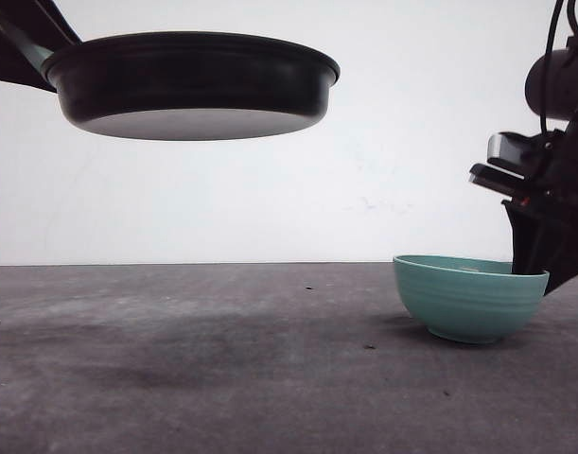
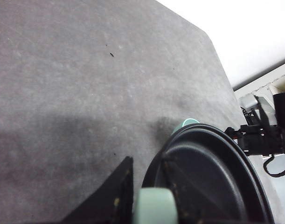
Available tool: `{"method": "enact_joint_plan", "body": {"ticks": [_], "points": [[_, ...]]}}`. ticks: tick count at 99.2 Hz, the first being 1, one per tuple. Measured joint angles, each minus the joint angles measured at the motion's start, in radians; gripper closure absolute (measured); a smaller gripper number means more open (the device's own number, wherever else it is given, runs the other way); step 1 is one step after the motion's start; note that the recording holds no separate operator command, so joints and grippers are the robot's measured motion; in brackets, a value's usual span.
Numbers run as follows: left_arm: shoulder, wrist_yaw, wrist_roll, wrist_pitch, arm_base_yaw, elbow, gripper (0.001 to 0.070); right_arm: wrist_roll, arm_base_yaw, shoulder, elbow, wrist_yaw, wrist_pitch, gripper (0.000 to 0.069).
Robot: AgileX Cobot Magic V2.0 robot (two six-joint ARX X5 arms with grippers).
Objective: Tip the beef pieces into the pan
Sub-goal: 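Reach the right gripper to the mint-green bowl rim and grasp it, then lift the bowl with the right gripper over the raised pan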
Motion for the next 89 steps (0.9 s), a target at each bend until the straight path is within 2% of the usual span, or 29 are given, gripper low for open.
{"method": "enact_joint_plan", "body": {"ticks": [31,43,71,89], "points": [[0.000,-0.005,0.012,-0.042,-0.021,0.000,0.0656,0.006,0.000,0.008,0.000,-0.037,0.006,0.0679],[0.014,-0.022,0.023,-0.058,-0.035,0.000,0.0656,0.006,0.011,-0.053,0.000,-0.045,-0.002,0.0679],[0.100,-0.021,0.014,-0.061,-0.112,0.009,0.0656,0.036,0.177,-0.354,0.113,-0.035,0.029,0.0679],[0.148,-0.019,0.013,-0.060,-0.148,0.084,0.0656,0.050,0.359,-0.472,0.135,0.089,0.050,0.0679]]}}
